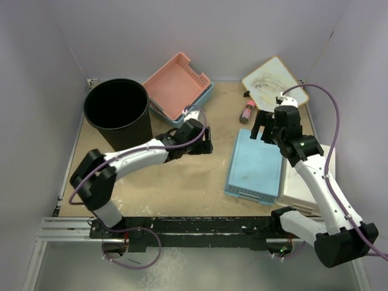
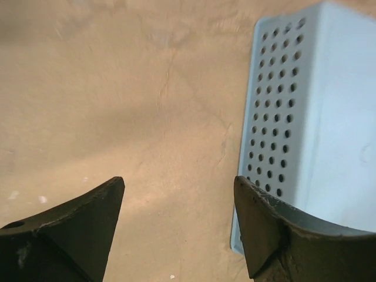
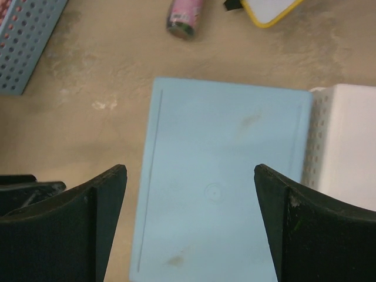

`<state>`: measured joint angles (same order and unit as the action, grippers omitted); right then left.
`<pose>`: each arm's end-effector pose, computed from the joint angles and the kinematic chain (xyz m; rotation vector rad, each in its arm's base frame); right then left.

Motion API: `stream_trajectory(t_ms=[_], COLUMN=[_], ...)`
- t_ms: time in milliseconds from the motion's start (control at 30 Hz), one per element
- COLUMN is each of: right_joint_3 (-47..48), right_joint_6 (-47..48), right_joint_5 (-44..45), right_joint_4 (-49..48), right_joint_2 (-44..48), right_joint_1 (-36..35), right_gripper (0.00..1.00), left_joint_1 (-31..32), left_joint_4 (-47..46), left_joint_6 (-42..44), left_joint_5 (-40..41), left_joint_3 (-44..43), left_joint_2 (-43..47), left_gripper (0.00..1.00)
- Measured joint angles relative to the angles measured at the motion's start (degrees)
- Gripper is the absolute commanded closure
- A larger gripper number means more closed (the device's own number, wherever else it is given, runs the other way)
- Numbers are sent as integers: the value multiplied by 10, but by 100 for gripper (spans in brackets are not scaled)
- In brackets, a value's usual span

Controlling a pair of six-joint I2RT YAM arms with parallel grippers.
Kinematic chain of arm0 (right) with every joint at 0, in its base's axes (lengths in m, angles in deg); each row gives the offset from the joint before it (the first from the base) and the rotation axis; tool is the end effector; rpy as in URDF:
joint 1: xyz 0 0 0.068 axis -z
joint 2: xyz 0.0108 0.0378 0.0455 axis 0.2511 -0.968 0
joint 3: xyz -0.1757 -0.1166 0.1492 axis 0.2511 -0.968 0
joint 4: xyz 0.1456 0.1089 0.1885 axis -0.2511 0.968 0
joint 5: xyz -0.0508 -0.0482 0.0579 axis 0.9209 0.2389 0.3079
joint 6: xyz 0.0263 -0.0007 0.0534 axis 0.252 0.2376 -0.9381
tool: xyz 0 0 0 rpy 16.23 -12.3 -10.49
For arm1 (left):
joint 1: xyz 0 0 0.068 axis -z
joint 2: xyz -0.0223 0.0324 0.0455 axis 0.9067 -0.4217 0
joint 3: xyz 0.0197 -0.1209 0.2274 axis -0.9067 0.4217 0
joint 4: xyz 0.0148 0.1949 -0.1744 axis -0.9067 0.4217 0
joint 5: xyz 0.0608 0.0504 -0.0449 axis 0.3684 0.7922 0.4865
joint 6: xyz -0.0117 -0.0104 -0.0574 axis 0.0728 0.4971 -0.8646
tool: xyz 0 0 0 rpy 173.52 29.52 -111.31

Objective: Turn the large container upside down

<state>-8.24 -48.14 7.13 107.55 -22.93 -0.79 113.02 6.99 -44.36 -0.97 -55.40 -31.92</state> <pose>0.2304 0.0502 0.3435 0.3184 2.0603 0.1028 0.2553 -0.2751 0.1910 -0.0566 2.4383 -0.6543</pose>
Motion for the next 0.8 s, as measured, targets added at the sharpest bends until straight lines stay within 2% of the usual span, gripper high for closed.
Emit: stream_trajectory(t_ms=[67,167,267,367,467,800], right_joint_3=[-8,-30,-47,-48,-49,-48], right_joint_6=[0,-9,-21,-29,-41,-71], right_joint_5=[-50,-172,-224,-249,-272,-221], right_joint_4=[-12,-54,-85,-106,-127,-99], right_joint_2=[-9,-37,-82,-129,-170,-271], right_joint_1=[0,-8,-57,-106,-120,-117], right_gripper=[10,10,9,9,9,8], left_joint_1=[0,0,0,0,0,0], left_joint_4=[46,76,93,120,142,140], left_joint_6=[35,73,95,110,123,172], left_joint_5=[35,75,109,149,182,280], left_joint_3=[-26,-58,-70,-72,-72,-72], left_joint_2=[41,113,182,233,256,225], left_gripper=[27,25,25,23,23,21])
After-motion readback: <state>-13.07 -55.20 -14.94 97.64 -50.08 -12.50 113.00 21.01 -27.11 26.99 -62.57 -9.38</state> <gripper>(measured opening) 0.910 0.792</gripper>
